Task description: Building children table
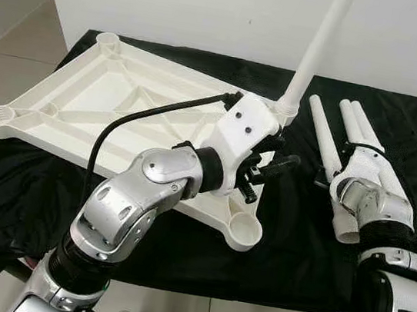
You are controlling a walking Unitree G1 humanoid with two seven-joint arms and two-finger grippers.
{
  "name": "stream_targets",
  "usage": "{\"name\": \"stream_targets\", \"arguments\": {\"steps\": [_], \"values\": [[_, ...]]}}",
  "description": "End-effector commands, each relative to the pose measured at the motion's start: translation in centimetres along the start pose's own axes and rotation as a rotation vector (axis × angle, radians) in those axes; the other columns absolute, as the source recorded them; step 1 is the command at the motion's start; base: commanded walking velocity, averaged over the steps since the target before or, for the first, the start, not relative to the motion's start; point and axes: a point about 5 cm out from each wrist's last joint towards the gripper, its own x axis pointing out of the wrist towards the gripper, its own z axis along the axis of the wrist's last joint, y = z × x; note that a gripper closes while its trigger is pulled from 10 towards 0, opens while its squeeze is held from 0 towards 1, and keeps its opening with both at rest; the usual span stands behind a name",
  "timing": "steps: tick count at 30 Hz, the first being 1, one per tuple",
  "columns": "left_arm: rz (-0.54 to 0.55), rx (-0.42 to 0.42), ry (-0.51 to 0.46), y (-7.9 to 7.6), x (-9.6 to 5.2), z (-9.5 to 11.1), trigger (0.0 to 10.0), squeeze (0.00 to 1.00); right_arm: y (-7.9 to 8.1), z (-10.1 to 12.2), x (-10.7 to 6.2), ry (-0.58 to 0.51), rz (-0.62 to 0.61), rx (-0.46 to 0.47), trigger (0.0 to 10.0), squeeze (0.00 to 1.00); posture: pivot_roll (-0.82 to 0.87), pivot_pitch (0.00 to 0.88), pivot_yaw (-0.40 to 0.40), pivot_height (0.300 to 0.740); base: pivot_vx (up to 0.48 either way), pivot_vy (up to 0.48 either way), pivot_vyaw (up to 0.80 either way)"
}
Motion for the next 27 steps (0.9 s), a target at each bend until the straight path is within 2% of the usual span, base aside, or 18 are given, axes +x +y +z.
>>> {"name": "stream_targets", "arguments": {"steps": [1,9,15,17,19,20,22,23,27], "values": [[0.0,0.003,-0.006,-0.4,0.0,0.2,10.0,0.0,-0.3,-2.1,0.4,0.106,-0.01,0.018,0.0,0.0,-0.06,0.114,-0.041,0.74,0.0,0.0,0.0],[0.015,-0.004,-0.003,-0.2,-0.1,0.1,10.0,0.0,-0.2,-3.1,0.4,0.142,-0.013,-0.005,0.0,0.0,-0.06,0.104,-0.041,0.74,0.0,0.0,0.0],[0.047,-0.013,-0.002,0.3,-0.3,0.0,10.0,0.0,0.7,-3.4,0.2,0.052,0.039,0.0,0.0,0.0,-0.06,0.104,-0.041,0.74,0.0,0.0,0.0],[0.055,-0.015,0.0,0.4,-0.4,-0.1,10.0,0.0,1.1,-3.0,0.0,-0.019,0.056,0.003,0.0,0.0,-0.06,0.096,-0.04,0.74,0.0,0.0,0.0],[0.057,-0.015,0.001,0.5,-0.4,-0.1,10.0,0.0,1.4,-2.8,-0.1,-0.035,0.083,0.017,0.0,0.0,-0.06,0.095,-0.038,0.74,0.0,0.0,0.0],[0.059,-0.016,0.002,0.5,-0.4,-0.2,10.0,0.0,1.9,-2.1,-0.4,-0.085,0.126,0.011,4.7,0.0,-0.06,0.095,-0.038,0.74,0.0,0.0,0.0],[0.06,-0.016,0.003,0.6,-0.4,-0.2,10.0,0.0,2.3,-1.7,-0.7,-0.117,0.156,0.005,4.7,0.0,-0.07,0.094,-0.037,0.74,0.0,0.0,0.0],[0.059,-0.017,0.005,0.6,-0.3,-0.2,10.0,0.0,3.1,-0.8,-1.2,-0.192,0.222,0.001,10.0,0.0,-0.07,0.095,-0.037,0.74,0.0,0.0,0.0],[0.061,-0.018,0.008,0.6,-0.2,-0.4,10.0,0.0,3.5,0.2,-1.7,-0.257,0.269,0.009,10.0,0.0,-0.06,0.096,-0.04,0.74,0.0,0.0,0.0]]}}
